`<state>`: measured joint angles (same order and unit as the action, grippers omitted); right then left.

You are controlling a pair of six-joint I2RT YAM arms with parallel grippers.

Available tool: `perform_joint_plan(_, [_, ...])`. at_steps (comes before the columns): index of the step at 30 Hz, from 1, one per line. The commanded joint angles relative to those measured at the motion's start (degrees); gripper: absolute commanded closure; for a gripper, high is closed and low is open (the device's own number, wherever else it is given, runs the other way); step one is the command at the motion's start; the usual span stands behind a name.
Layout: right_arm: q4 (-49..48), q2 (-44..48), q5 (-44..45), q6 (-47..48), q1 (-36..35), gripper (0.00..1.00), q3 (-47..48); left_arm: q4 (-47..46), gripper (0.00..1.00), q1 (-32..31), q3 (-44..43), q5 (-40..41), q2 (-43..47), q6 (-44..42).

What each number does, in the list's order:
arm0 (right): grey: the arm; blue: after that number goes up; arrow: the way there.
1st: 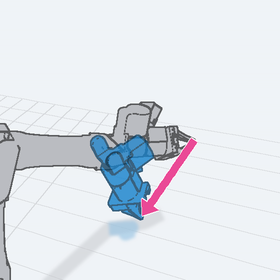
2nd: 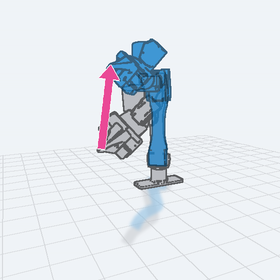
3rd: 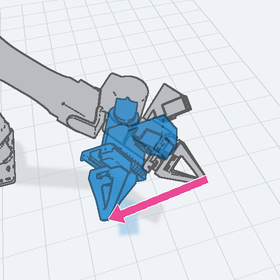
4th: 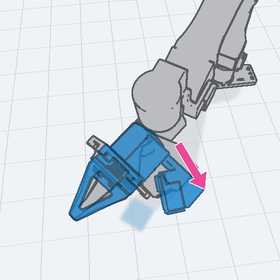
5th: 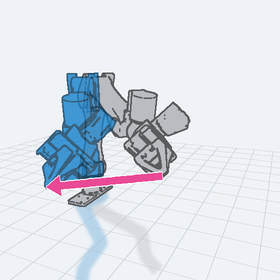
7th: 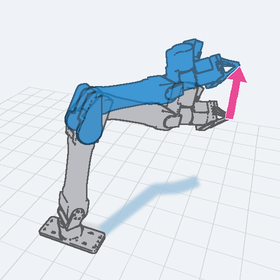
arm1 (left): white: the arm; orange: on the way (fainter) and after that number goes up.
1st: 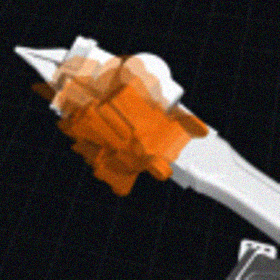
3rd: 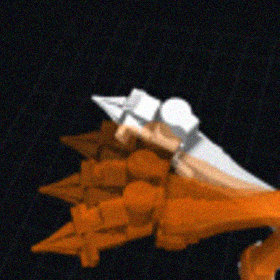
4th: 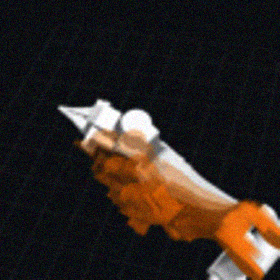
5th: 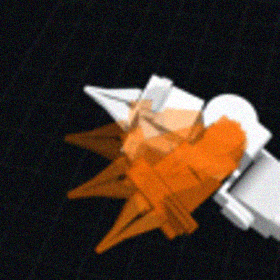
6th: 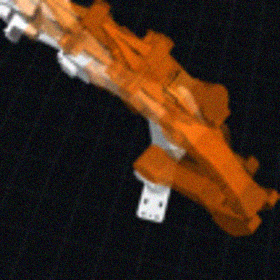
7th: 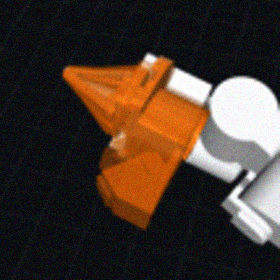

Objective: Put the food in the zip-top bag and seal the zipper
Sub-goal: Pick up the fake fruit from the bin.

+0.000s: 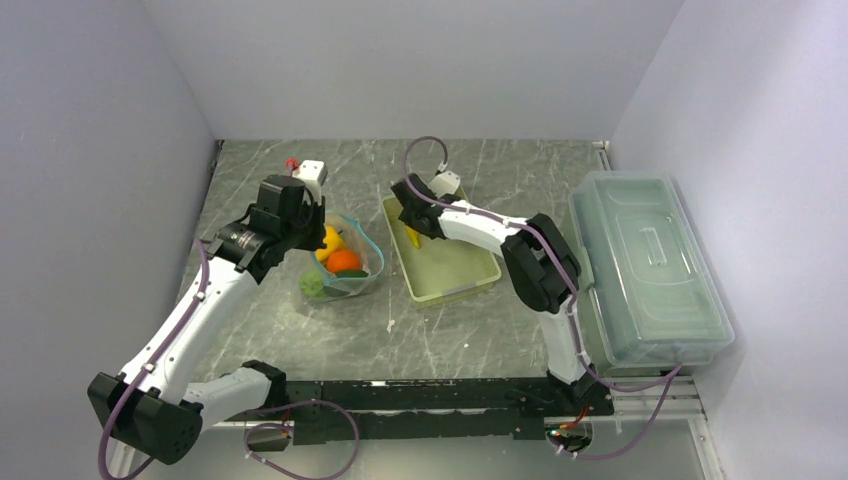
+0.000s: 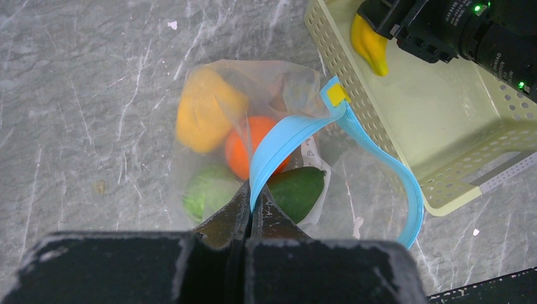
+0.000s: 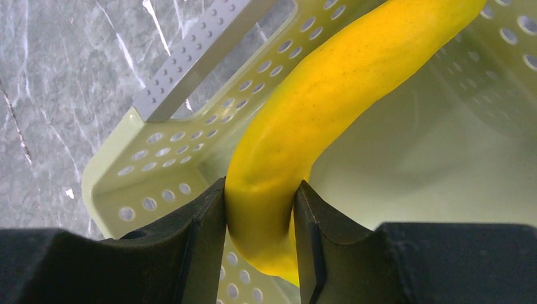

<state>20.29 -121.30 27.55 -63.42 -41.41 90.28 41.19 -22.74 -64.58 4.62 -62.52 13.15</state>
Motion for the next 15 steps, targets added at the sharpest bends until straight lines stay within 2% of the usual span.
perform_joint_plan(1, [-0.2,5.0,2.1,1.4,0.3,1.0,-2.0,-1.0,1.0,-0.2,-0.3,0.3,0.0,-1.0])
perform_joint_plan(15, [-4.3,12.2,1.3,7.7,0.3,1.0,-7.0,-1.0,1.0,-0.2,-0.3,0.2,-0.2,-1.0])
